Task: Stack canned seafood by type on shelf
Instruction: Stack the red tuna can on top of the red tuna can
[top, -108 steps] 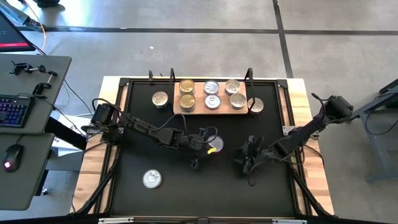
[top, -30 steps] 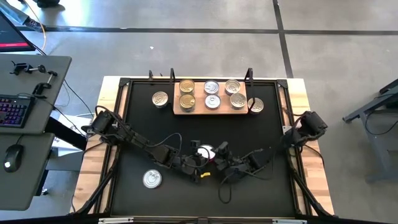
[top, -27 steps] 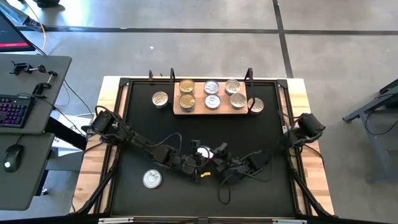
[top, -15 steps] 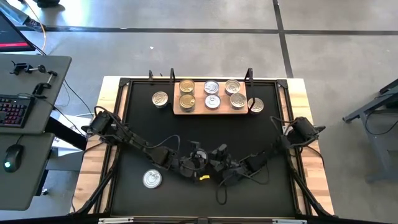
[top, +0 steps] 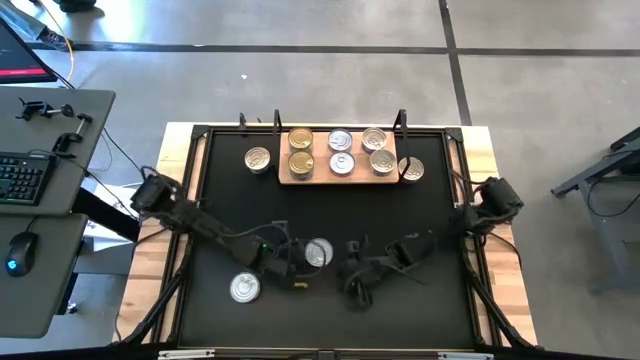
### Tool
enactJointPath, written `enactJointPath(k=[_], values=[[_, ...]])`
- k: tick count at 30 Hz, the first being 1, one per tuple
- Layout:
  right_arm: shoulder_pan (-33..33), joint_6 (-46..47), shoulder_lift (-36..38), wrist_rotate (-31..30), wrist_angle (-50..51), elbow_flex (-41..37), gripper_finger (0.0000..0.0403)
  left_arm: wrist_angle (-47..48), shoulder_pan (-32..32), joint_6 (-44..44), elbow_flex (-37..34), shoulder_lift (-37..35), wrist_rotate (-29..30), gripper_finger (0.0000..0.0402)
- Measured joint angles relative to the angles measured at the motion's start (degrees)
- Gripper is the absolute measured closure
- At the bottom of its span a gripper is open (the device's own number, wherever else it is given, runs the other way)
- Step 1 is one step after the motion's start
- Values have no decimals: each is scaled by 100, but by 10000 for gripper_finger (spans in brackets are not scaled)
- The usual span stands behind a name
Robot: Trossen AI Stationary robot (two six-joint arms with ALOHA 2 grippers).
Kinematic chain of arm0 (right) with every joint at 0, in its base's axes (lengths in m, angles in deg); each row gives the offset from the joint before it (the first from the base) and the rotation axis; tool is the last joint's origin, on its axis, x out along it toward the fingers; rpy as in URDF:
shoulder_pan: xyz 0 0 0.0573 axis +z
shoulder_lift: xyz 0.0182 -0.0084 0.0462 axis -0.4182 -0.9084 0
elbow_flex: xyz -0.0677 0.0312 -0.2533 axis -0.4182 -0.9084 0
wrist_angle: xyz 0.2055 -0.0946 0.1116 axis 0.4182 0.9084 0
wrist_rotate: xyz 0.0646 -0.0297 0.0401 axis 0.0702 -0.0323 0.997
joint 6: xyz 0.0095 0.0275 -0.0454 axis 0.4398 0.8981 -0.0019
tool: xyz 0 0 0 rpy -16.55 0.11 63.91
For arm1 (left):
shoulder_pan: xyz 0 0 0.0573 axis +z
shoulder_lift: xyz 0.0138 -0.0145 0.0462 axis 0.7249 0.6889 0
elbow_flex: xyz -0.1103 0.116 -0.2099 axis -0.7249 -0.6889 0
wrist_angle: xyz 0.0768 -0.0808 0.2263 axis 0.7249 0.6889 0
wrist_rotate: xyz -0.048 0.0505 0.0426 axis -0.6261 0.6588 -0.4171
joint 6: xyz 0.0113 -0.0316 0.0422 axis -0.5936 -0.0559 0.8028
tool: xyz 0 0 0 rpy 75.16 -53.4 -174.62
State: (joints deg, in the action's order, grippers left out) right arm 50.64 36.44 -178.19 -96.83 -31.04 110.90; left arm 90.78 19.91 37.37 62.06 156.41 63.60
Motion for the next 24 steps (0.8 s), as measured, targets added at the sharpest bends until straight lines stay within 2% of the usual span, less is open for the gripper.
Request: enactJointPath(k=[3,5,10,14,16,18,21,24], values=[[-318,76,-138,47,8,-4,243,-768,238,332,-285,224,-28,401],[-527,251,-151,-171,2,-4,268,-1186,333,661,-343,340,-248,401],[-1076,640,-14,-750,596,-4,317,-1266,308,922,-271,316,-705,401],[-1292,1164,263,-2131,1494,0,343,-1350,-209,812,19,-13,-521,401],[-1267,1077,399,-2338,1756,2,352,-1074,-338,531,67,-161,-387,401],[-1199,858,457,-2095,1838,0,357,-702,-387,248,50,-202,-281,401],[-1048,621,440,-988,1760,0,359,-327,-294,-111,42,-206,-128,401],[-914,593,248,-111,1491,2,359,-508,-16,-116,-204,-50,0,401]])
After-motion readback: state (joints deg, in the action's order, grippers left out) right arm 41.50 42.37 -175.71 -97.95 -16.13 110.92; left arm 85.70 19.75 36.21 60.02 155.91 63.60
